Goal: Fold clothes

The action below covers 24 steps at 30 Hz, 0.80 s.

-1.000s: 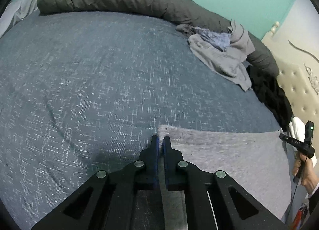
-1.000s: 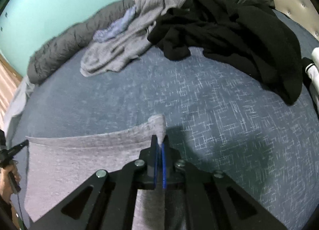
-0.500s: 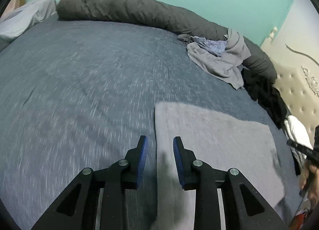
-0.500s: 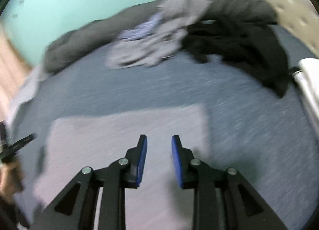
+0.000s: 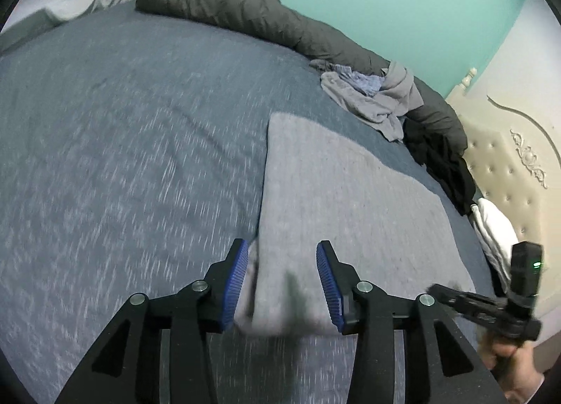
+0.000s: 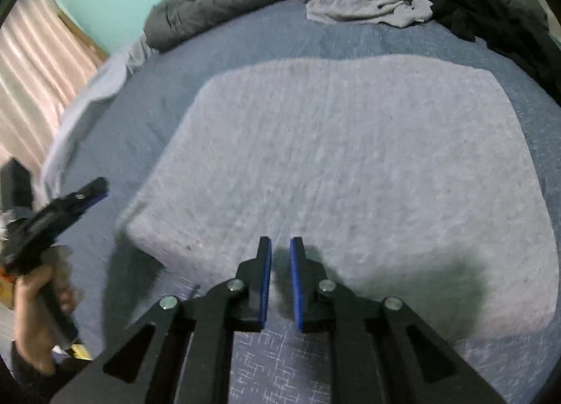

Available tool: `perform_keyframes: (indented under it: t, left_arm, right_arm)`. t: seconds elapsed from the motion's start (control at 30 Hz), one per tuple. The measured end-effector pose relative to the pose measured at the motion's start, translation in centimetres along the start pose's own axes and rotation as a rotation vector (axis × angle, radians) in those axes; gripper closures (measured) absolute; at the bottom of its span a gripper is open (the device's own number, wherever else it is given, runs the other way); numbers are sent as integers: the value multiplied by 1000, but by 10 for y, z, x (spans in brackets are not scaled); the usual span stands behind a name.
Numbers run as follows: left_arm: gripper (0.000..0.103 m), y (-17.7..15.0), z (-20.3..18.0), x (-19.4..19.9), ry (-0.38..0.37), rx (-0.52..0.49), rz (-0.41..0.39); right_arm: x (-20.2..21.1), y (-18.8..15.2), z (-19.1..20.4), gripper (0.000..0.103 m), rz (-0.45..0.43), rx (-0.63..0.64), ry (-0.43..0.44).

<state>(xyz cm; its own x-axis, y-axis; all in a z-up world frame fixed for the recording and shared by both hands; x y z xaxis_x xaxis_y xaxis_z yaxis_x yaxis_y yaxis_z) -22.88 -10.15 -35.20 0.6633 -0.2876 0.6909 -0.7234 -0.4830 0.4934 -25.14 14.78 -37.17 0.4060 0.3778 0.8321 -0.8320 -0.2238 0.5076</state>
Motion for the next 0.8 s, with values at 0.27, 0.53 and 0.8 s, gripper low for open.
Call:
perform_keyframes:
  t: [0.27, 0.53, 0.8]
  left_arm:
    - [58, -9, 3, 12, -31, -7, 5]
    - [52, -7, 6, 22, -54, 20, -7]
    - [49, -11, 10, 20, -54, 40, 10]
  right_arm:
    - [-39, -32, -10, 96, 13, -35, -112]
    - [-18, -37, -6, 97, -39, -75, -136]
    - [-29, -52, -5, 98, -15, -43, -172]
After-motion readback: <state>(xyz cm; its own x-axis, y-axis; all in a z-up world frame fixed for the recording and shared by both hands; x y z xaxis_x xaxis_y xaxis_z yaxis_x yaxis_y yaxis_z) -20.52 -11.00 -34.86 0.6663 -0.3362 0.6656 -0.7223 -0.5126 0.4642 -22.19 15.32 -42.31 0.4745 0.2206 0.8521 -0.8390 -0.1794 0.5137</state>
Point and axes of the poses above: each gripper's, at about its wrist camera, not at the fingertips, and x roughly against the way its jaws point, z to its left, y to its top, the point moved 10 cm from there along -x, roughly the way its jaws point, and after that the axes turned 10 degrees about x, right-handed, at the moved point
